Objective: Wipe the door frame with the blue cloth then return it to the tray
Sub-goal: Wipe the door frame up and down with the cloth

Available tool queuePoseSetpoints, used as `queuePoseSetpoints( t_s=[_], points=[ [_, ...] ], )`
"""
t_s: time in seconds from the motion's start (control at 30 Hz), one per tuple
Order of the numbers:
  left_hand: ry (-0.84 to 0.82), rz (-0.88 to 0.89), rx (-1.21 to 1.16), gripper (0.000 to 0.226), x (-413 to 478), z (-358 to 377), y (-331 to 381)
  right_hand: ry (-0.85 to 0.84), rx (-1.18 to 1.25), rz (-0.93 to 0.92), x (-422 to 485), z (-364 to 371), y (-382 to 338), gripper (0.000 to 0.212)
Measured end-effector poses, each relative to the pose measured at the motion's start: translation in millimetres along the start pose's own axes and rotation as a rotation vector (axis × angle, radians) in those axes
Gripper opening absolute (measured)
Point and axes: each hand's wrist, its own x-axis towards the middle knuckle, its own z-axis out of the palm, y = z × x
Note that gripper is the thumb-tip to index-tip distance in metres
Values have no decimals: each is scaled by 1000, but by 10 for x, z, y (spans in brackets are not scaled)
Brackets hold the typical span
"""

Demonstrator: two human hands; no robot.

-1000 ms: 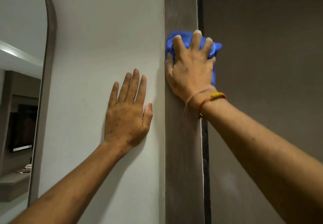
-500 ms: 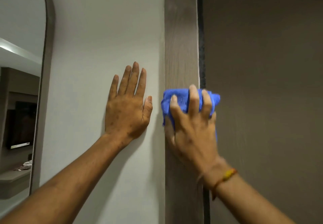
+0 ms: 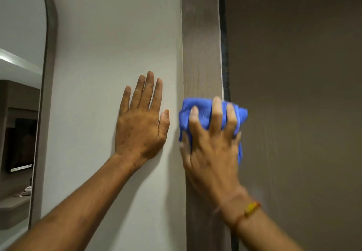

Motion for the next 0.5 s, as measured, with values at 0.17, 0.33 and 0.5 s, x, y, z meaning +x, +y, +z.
queuePoseSetpoints(
  t_s=[0.17, 0.33, 0.5],
  points=[
    [-11, -11, -1, 65, -8, 1, 7, -27, -3, -68, -89, -29, 74, 41],
    [-26, -12, -1, 65, 8, -15, 13, 32, 19, -85, 1053, -98, 57, 44],
    [-12, -13, 1, 65, -7, 3, 2, 54, -24, 18, 1729, -167, -140, 43]
  ],
)
